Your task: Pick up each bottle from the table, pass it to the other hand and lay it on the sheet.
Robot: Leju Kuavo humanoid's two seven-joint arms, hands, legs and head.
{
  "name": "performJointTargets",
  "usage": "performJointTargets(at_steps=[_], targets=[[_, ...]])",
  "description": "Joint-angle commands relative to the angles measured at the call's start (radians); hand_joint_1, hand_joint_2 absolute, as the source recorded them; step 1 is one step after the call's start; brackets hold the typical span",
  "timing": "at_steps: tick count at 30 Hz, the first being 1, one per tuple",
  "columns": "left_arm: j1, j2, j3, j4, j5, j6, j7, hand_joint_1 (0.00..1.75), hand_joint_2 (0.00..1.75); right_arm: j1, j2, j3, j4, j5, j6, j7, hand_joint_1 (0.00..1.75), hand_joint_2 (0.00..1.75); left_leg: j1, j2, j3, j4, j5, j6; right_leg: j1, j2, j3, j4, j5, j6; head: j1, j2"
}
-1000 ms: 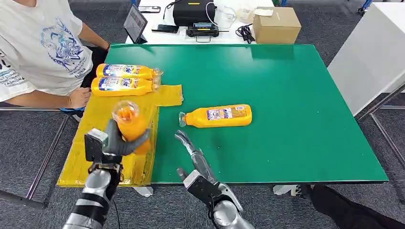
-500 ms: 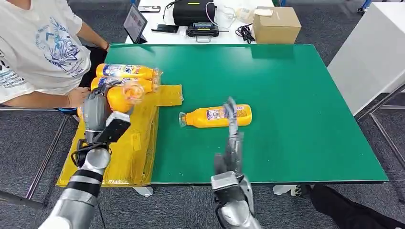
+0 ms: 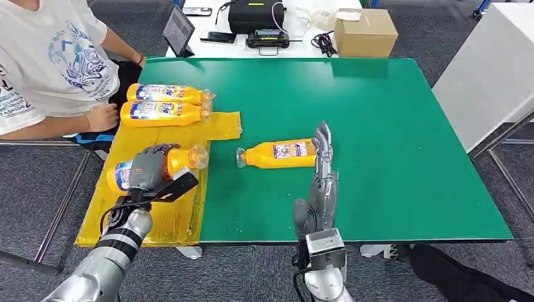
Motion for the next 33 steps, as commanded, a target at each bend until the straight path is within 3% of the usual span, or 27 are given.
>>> performJointTargets(at_steps=[1,18,24,33], targets=[[-0.044,0.012,-0.006,0.199,-0.014,-0.051,0.008,1.75,1.75,0.01,-0.009,-0.048,0.013,-0.01,0.024,0.007,0.0,1.75,0.0,0.001,0.003,-0.001,-0.001,-0.001,0.0,0.0,0.003,-0.001,0.0,-0.001,0.0,0.0],[-0.054,0.017,-0.053,0.206,-0.079,-0.182,0.026,1.75,1.75,-0.012,0.005,-0.041,0.081,0.006,0.079,0.019,0.0,1.75,0.0,0.001,0.01,-0.002,-0.001,-0.001,0.001,0.001,0.01,-0.001,-0.001,-0.002,0.0,0.0],[-0.054,0.042,-0.13,0.241,-0.183,-0.256,0.08,1.75,1.75,-0.022,0.01,-0.049,0.108,-0.009,0.117,0.038,0.0,1.75,0.0,0.002,0.012,-0.002,-0.001,-0.001,0.001,0.002,0.012,-0.001,0.0,-0.002,0.0,0.0],[-0.047,0.049,-0.127,0.256,-0.178,-0.293,0.082,1.75,1.75,-0.024,0.012,-0.052,0.12,-0.01,0.123,0.036,0.0,1.75,0.0,0.004,0.016,-0.003,-0.002,-0.002,0.001,0.004,0.015,-0.002,0.0,-0.002,0.0,0.0]])
